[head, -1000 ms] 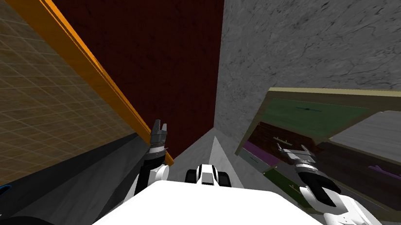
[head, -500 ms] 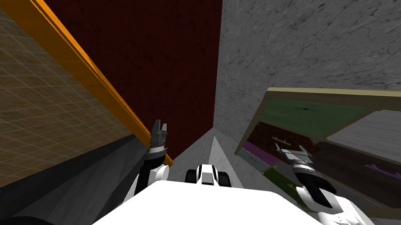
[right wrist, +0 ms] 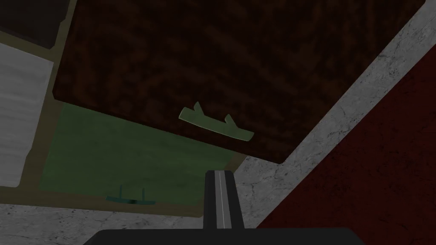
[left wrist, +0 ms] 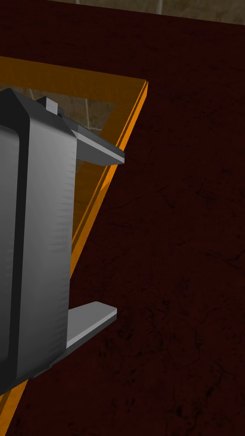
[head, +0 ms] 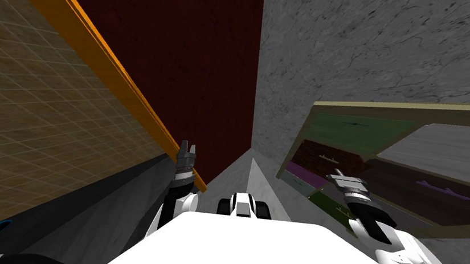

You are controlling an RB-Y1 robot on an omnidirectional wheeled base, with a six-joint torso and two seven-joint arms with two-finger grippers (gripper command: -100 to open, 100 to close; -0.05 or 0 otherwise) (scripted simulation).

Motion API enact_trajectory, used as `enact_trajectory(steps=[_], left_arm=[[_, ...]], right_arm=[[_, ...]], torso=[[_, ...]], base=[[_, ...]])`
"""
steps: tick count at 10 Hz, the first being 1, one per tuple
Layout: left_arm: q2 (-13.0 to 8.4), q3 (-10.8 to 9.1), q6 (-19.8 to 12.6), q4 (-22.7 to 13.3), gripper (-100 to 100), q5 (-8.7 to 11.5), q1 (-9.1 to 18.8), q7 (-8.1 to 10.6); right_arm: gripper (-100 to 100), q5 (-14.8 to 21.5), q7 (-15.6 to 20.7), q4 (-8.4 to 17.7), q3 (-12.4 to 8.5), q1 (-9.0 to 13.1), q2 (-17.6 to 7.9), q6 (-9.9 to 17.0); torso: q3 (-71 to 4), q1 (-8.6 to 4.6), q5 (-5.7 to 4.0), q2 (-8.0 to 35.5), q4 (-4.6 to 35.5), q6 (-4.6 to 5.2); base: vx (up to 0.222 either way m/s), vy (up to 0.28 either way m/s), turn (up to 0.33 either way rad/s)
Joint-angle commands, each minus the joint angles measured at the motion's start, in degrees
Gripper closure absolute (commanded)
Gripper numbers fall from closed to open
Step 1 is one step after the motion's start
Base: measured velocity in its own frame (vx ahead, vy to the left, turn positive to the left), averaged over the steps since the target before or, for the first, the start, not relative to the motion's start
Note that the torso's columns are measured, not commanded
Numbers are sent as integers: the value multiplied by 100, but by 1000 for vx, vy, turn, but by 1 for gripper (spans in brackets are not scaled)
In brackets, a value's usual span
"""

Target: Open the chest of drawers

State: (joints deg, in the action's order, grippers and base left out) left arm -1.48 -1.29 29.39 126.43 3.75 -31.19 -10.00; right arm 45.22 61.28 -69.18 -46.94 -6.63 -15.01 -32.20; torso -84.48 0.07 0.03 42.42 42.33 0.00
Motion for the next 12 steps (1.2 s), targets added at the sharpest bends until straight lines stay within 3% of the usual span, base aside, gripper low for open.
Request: enact_trajectory(steps=[1, 2, 12], left_arm=[[-1, -1, 0, 0, 0, 0, -1, 0], [-2, -2, 0, 0, 0, 0, -2, 0], [-2, -2, 1, 0, 0, 0, -4, 0]], right_arm=[[100, 1, -22, -11, 11, -13, -13, 6], [-100, 108, 130, -65, -89, -63, 3, 17], [-100, 731, 1059, -331, -678, -356, 122, 113]], torso=[[-21, -26, -8, -37, -9, -2], [-32, -42, -13, -50, -15, -1], [-14, -9, -4, -22, -6, -1]], base=[[-13, 36, 8], [58, 3, -34], [112, -16, -26]])
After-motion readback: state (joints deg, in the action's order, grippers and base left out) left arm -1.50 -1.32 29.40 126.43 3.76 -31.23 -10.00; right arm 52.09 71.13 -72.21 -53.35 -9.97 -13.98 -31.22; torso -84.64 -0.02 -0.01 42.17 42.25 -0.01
